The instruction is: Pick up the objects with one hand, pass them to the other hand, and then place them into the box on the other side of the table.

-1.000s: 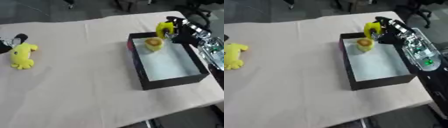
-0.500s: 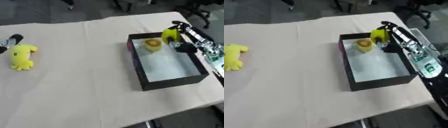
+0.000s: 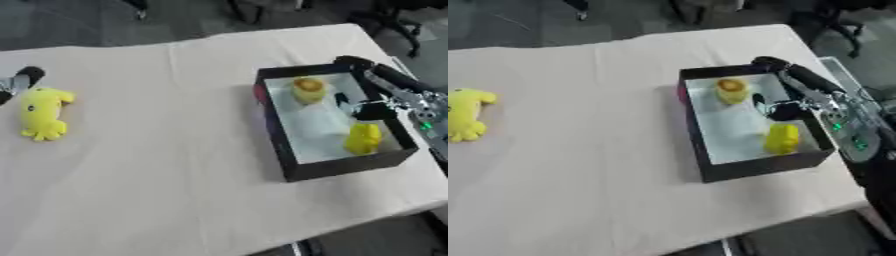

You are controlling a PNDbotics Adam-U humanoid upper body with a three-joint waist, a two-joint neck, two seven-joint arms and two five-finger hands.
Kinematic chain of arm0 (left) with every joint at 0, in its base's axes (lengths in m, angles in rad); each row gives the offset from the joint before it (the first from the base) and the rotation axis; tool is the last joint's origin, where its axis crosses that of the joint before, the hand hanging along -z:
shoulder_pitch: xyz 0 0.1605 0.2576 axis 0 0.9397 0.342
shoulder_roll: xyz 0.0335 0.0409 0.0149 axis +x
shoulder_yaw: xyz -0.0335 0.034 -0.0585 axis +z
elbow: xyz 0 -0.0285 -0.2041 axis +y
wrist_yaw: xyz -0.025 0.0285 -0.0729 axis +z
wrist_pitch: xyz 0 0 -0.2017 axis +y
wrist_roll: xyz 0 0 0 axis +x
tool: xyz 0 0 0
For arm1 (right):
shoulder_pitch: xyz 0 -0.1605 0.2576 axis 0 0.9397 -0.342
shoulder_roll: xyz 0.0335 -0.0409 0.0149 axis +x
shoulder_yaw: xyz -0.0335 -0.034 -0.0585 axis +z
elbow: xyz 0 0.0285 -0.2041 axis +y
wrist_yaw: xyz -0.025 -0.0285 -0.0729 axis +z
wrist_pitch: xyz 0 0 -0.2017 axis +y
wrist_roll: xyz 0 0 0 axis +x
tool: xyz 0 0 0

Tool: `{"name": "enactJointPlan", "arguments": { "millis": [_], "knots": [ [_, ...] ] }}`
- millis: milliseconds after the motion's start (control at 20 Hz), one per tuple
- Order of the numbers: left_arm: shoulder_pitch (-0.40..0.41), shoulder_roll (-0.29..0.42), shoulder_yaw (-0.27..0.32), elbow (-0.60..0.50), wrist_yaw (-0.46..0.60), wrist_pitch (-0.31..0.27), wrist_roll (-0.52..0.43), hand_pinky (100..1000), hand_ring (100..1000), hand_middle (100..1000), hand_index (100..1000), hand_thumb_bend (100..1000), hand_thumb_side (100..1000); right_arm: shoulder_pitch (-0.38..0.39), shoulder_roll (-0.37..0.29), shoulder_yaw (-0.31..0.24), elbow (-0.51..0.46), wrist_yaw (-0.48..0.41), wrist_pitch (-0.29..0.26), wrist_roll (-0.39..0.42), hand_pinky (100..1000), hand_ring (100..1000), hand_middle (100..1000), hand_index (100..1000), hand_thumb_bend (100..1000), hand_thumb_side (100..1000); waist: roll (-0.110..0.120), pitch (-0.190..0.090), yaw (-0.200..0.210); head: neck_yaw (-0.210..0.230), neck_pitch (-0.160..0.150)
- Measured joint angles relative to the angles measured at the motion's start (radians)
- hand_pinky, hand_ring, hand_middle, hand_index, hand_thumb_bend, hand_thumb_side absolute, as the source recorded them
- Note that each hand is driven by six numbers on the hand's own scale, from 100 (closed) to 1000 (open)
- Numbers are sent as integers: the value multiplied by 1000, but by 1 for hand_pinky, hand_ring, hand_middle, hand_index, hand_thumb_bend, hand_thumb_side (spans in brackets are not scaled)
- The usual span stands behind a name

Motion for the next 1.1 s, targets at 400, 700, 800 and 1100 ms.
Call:
{"name": "enactJointPlan", "arguments": {
  "millis": [400, 700, 800, 1100],
  "knots": [
    [-16, 0, 5, 5, 6, 18, -31, 840, 736, 733, 924, 669, 265, -4, 4, -26, -38, -169, 28, -91, 1000, 1000, 1000, 1000, 100, 298, 3, 0, 0, 28, 0],
    [-87, -1, 7, 84, 88, 118, -185, 875, 753, 743, 935, 660, 296, -23, 10, -43, -93, -406, 48, -87, 1000, 1000, 1000, 1000, 100, 425, 6, 0, 1, 51, 0],
    [-117, -2, 7, 135, 130, 171, -242, 892, 761, 743, 921, 667, 310, -27, 10, -49, -104, -449, 45, -66, 1000, 1000, 1000, 1000, 100, 428, 8, 0, 2, 56, 0],
    [-213, -21, -2, 313, 248, 310, -392, 905, 787, 762, 916, 723, 348, -35, 10, -58, -122, -485, 45, -43, 1000, 1000, 1000, 1000, 100, 368, 13, 0, 4, 81, 2]
  ]
}}
